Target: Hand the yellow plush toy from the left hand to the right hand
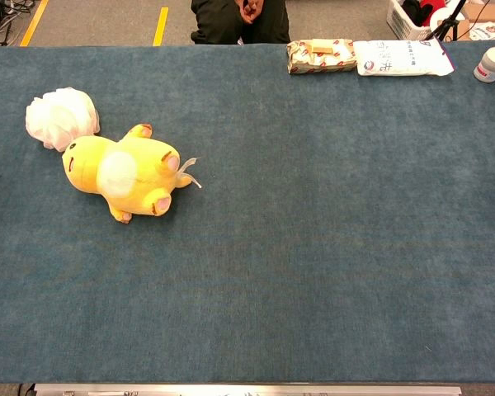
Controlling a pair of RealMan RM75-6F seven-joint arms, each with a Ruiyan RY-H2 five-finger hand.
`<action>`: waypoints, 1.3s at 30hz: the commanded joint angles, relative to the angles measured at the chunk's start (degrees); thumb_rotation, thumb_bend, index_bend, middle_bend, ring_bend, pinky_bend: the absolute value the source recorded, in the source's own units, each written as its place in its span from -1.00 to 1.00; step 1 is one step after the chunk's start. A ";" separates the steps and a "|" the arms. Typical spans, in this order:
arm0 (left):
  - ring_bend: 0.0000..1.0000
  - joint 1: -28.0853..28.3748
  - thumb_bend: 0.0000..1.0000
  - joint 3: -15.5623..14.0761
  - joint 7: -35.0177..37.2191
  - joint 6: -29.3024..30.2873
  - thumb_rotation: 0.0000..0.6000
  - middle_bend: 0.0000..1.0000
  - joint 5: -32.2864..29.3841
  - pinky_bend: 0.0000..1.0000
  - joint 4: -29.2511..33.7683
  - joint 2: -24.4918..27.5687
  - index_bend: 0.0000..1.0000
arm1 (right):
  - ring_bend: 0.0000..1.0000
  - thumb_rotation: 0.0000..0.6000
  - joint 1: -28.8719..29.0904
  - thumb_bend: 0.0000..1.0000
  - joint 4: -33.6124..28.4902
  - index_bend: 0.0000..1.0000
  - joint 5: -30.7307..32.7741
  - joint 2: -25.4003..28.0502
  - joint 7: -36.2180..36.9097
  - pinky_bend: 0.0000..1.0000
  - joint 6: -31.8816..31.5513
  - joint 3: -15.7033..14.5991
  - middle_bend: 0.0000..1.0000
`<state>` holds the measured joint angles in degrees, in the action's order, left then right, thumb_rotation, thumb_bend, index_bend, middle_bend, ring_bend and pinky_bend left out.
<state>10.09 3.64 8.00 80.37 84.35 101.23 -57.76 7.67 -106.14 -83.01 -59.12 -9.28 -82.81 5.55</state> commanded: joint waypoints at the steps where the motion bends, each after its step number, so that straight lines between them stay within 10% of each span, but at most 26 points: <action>1: -1.00 0.00 -0.65 0.01 -0.06 -0.03 1.00 -0.84 -0.04 -0.64 -0.01 -0.06 -0.58 | -0.79 1.00 0.08 -0.21 -0.03 -0.96 0.11 0.05 -0.04 -0.62 0.18 0.03 -0.61; 22: -1.00 9.96 -0.65 -3.62 11.59 -19.03 1.00 -0.85 5.64 -0.64 -3.13 3.17 -0.66 | -0.79 1.00 1.97 -0.21 -1.08 -0.96 2.43 2.54 0.52 -0.62 0.08 3.82 -0.61; 39: -1.00 17.94 -0.65 -3.11 20.28 -29.18 1.00 -0.90 2.97 -0.64 -17.68 -8.25 -0.78 | -0.79 1.00 1.21 -0.21 -1.19 -0.96 2.63 3.12 1.18 -0.62 -0.60 3.26 -0.61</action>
<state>27.52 0.52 27.60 51.75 87.70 84.31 -65.23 8.91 -107.31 -80.39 -56.02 -8.12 -83.38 8.82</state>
